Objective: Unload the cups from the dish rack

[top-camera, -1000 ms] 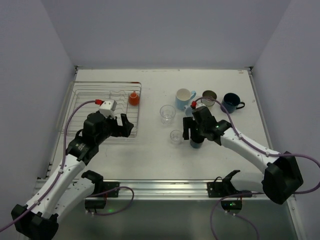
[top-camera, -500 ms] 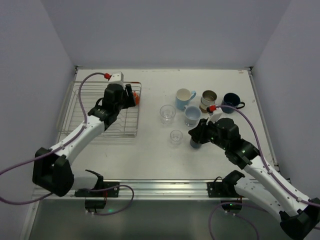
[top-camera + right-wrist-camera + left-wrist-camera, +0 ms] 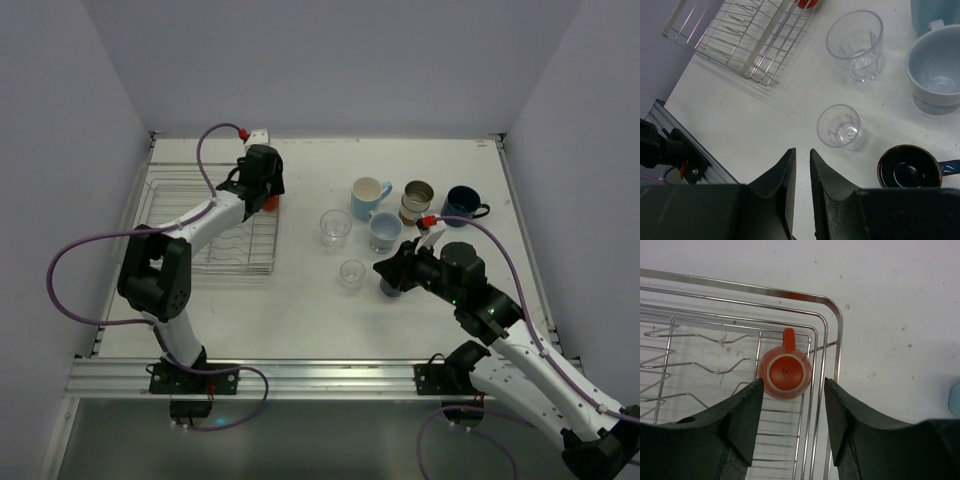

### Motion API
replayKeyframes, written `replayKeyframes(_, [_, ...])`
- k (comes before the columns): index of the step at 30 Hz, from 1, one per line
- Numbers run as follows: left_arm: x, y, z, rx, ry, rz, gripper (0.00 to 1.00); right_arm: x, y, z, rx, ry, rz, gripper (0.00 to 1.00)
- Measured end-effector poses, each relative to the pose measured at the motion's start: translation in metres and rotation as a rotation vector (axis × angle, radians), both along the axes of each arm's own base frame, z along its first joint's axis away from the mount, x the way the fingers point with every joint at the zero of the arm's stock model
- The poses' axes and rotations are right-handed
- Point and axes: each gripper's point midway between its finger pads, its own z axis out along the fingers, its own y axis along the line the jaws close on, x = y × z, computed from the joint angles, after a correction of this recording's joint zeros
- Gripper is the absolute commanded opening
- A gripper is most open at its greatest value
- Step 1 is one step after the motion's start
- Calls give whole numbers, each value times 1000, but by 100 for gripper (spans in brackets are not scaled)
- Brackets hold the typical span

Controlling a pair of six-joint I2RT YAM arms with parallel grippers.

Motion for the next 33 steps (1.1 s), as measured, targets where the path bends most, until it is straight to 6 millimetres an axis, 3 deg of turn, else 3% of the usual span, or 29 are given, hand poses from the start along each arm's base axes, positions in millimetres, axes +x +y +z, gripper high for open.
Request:
replayKeyframes(11, [14,10,-39,82,53,71,56,0,2,2,7,-7,6,20])
replayKeyframes(22, [40,14,-43,89,20,113,68,-3,8,-4,4,24,45,20])
replayKeyframes(27, [43,12,-46,77,12,107,62,-4,10,-4,12,32,55,20])
replayKeyframes(29, [43,12,-48,71,3,107,55,-4,11,-5,11,40,57,20])
replayKeyframes(30, [42,12,-50,67,1,107,45,-4,12,-7,11,46,58,20])
replayKeyframes(33, [42,7,-49,51,-14,90,41,-5,13,-9,11,62,63,20])
